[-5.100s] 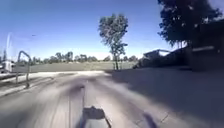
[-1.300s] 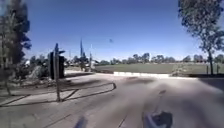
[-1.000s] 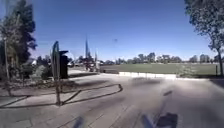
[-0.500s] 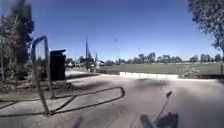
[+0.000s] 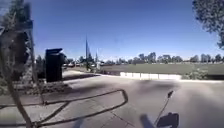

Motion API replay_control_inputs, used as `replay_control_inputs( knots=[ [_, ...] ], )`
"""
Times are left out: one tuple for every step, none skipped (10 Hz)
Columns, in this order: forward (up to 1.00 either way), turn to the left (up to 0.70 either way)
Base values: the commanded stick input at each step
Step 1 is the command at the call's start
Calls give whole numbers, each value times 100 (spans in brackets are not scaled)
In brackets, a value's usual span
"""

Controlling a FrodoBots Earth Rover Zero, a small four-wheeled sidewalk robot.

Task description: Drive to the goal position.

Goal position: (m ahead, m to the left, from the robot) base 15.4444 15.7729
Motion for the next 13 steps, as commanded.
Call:
replay_control_inputs(
  knots=[
    [70,0],
    [70,8],
    [70,19],
    [70,31],
    [70,35],
    [70,35],
    [70,35],
    [70,35],
    [70,35],
    [50,50],
    [50,50],
    [50,50],
    [50,50]
  ],
)
